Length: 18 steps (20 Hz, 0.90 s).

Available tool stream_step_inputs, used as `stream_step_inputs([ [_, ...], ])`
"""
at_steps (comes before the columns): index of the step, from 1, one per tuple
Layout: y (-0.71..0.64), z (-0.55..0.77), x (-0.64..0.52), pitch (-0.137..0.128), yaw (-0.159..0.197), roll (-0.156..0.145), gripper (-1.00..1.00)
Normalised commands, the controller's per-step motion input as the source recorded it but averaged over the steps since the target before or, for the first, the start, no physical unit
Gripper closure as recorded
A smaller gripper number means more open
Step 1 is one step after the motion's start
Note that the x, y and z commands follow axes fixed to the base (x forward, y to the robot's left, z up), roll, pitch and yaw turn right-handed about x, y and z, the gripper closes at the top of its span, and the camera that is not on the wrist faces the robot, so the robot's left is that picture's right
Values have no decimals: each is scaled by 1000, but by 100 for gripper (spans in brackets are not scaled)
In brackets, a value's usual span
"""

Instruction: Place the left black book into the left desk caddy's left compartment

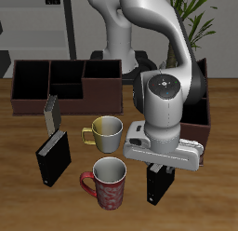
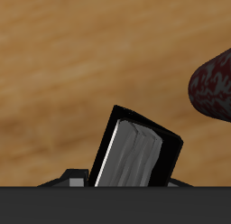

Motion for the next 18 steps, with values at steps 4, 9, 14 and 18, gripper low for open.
stream_step_inputs([
  [4,126,19,4,-12,-19,27,100],
  [9,-34,416,-189,-62,23,0,100],
  [14,-117,953,-447,-110,47,1,100],
  [18,-50,998,-529,-98,56,-17,100],
])
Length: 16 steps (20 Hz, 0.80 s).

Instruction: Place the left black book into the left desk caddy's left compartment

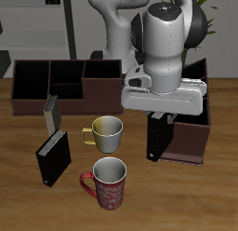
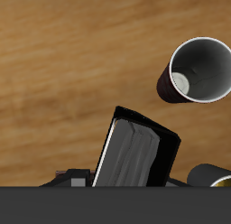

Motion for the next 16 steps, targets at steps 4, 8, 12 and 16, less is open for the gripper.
stream_step_inputs([
  [4,-34,1116,-721,-76,46,-13,100],
  [8,-54,770,-676,-39,13,-44,100],
  [12,69,475,-670,-49,24,-4,100],
  [16,291,328,-915,-35,10,38,100],
])
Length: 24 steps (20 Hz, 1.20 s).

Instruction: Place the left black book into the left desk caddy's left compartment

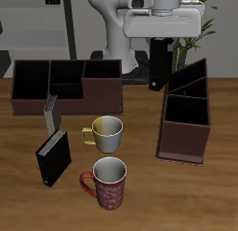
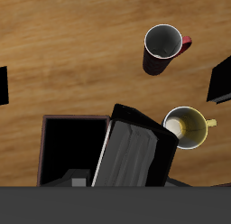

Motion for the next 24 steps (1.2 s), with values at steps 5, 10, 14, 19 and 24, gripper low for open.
stream_step_inputs([
  [5,464,95,-728,-36,37,84,100],
  [10,486,-147,-590,-5,45,92,100],
  [14,287,-226,-561,5,25,49,100],
  [19,163,-123,-390,20,1,16,100],
  [24,214,-142,-521,6,72,-78,100],
])
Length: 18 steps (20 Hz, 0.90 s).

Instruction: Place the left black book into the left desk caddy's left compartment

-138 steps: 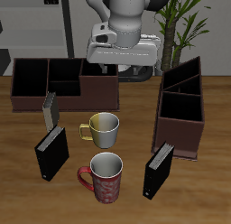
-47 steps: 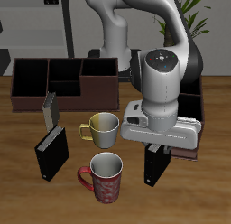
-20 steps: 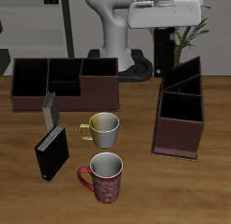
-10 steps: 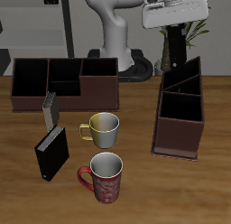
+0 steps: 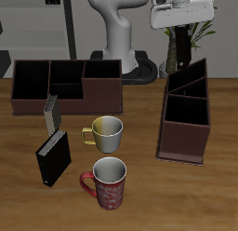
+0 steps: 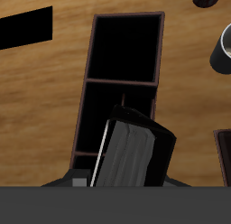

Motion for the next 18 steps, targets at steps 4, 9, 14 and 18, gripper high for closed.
stream_step_inputs([
  [4,252,-158,-366,11,92,-48,100],
  [9,263,-151,-328,13,51,31,100],
  [14,166,-49,-195,-5,27,31,100],
  [18,27,-130,-45,20,13,7,100],
])
